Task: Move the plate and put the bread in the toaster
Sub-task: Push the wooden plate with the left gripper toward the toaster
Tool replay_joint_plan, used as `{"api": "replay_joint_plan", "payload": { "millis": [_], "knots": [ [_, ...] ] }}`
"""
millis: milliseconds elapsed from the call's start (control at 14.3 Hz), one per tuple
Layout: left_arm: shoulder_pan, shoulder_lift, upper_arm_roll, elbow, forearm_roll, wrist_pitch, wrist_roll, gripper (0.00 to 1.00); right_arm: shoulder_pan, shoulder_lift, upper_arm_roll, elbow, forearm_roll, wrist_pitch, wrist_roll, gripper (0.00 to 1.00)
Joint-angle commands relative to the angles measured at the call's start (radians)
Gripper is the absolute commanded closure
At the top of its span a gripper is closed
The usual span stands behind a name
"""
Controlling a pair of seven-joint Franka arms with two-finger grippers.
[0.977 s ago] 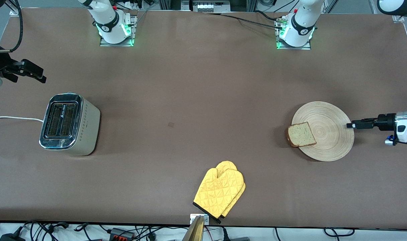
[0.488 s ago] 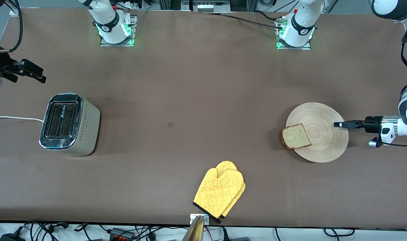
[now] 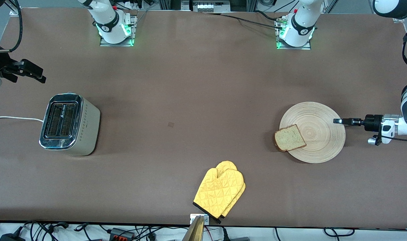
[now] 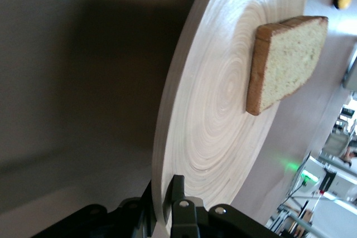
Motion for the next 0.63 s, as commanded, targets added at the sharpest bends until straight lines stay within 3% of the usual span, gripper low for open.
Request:
{"api": "replay_joint_plan", "payload": {
  "millis": [0,209,558],
  "knots": [
    [-0.020,-0.002,-0.029,-0.011,-0.065,-0.050,0.085,1.00,0.025,0.011,0.005,0.009,0.013,-0.010,-0.004,0.00],
    [-0.057,-0.002,-0.031,-0.011,-0.154,-0.126,0.095,1.00,0.024,0.014,0.005,0.011,0.016,0.001,-0.001,0.00],
    [-0.170,0.003,-0.031,-0.064,-0.326,-0.132,0.123,1.00,0.022,0.014,0.003,0.012,0.005,0.006,-0.013,0.00]
  ]
}}
